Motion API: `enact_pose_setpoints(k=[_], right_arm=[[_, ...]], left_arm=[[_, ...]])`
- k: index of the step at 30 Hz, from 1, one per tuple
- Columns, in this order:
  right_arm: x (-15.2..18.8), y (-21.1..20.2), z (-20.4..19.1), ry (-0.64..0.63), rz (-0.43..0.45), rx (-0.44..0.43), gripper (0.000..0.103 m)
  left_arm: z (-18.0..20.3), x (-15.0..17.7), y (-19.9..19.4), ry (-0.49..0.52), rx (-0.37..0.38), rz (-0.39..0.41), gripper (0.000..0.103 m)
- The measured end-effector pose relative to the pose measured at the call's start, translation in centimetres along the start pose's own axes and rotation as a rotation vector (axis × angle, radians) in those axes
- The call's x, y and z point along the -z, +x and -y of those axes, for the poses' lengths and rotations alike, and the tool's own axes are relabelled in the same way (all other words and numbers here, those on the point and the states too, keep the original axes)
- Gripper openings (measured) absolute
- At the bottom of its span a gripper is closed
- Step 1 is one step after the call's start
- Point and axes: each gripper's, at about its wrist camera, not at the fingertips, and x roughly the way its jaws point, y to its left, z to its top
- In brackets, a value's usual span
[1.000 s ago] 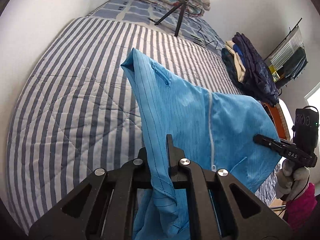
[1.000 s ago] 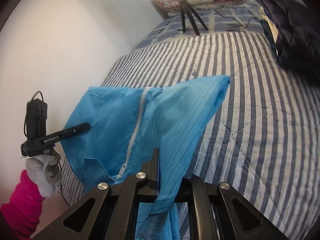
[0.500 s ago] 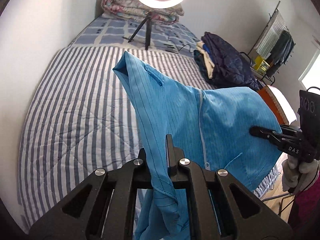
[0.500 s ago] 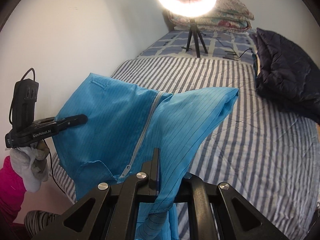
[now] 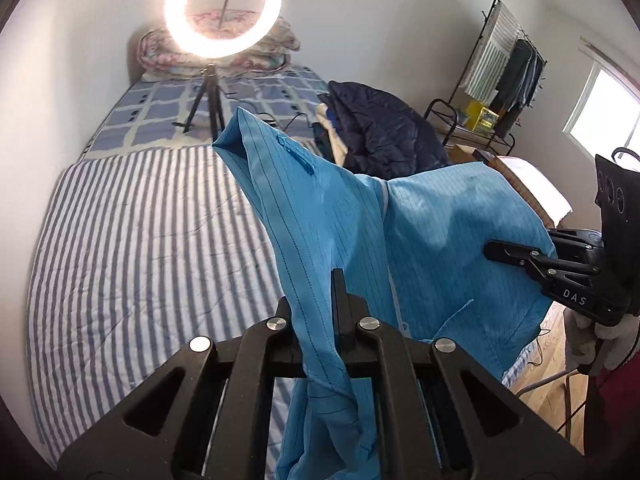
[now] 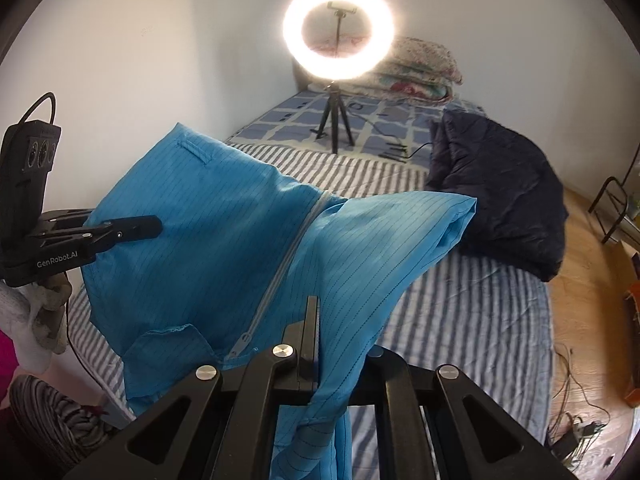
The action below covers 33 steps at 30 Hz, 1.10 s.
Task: Fold large clothes
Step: 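Lift the folded jacket with both tools and carry it onto the navy garment stack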
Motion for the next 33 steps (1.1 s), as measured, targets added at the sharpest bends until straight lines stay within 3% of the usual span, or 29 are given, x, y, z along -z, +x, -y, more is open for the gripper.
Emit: enact_pose_setpoints(k=[14,24,33], right_arm=[[-2.4,-0.7,10.8,0.072,0.044,0.093,0.004],[-7.8,1.8,17.8,0.114,0.102,0.209,0.003],[-13.3,4.6,24.1,0.134,0.139,0.263,0.003]], left_arm=[[6.2,-7.3,7.4,0.067,0.115,0.009,0.004],[8.7,-15.7,14.8,0.126,0.199,0.057,0.004],[8.1,-23.5,20.7,0.077,0.214,0.082,0.004]])
